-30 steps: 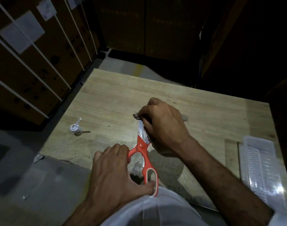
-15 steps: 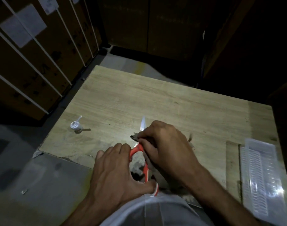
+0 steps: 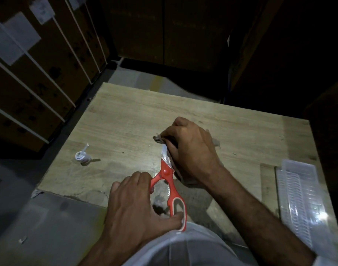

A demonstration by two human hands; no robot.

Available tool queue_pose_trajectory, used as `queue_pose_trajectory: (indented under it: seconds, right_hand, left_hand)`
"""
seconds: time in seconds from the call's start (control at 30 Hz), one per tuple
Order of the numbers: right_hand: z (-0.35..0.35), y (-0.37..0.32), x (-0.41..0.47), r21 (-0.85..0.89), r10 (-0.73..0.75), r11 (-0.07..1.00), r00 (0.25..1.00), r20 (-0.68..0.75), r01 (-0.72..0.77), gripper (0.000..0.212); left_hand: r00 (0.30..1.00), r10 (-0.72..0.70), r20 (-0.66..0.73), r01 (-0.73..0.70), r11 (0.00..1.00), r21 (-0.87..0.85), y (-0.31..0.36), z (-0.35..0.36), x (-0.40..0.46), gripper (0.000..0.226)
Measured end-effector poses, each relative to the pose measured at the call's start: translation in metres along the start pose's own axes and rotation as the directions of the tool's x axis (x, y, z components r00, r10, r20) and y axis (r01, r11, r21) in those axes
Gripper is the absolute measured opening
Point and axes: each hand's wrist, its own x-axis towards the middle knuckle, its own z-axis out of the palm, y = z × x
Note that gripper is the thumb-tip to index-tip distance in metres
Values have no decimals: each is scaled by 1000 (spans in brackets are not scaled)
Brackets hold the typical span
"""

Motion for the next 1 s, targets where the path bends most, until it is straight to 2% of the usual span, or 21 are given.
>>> queue_pose_trajectory:
  seconds: [0.23,0.37,0.47,0.6,0.67,0.73,0.77,0.83,0.87,0.9,0.97,1.0]
  right_hand:
    - [6,34,23,-50,115,992,991,-74,-119,17]
    - [-6,69,24,95,262,964,943,-206,-247,17]
    - [-7,88,-8,131,281,958,927,-247,-256,13]
    - [40,106,-62,95,285,957,945,-160,-273,15]
    - [69,115,-77,84,343,937,939,-29,-339,21]
    - [86,119,-83,-2,404,914,909,101,-406,32]
    - [88,117,-84,-16,424,905,898,115,-425,36]
    - [75,101,-85,119,431,893,901,57,-435,34]
    - [63,87,-87,272,435,862,900,36,-428,30]
    - [49,70,-89,455,457,773,886,83,-441,27]
    - [29,39,-93,743,397,449,855,332,-497,31]
    - [24,29,-95,787,336,329,843,420,-523,33]
  left_hand:
    - [1000,-11,19,11,1000,0,3,1,3,70]
    - [999,-44,17,44,999,-21,1,-1,2,65]
    - [998,-69,-1,69,997,-35,-4,-2,3,62]
    - [996,-91,-18,90,994,-55,-7,1,4,60]
    - [995,-102,-8,101,993,-59,-6,2,6,58]
    - [995,-98,11,98,994,-49,-3,2,8,57]
    - [996,-91,16,92,995,-42,-2,3,10,57]
    - [996,-87,17,87,995,-42,1,3,14,57]
    - [996,-84,10,84,995,-47,2,4,16,57]
    - [997,-78,-3,77,996,-55,3,4,19,56]
    - [998,-59,-26,58,996,-62,6,6,24,56]
    - [998,-48,-31,46,997,-61,7,6,26,57]
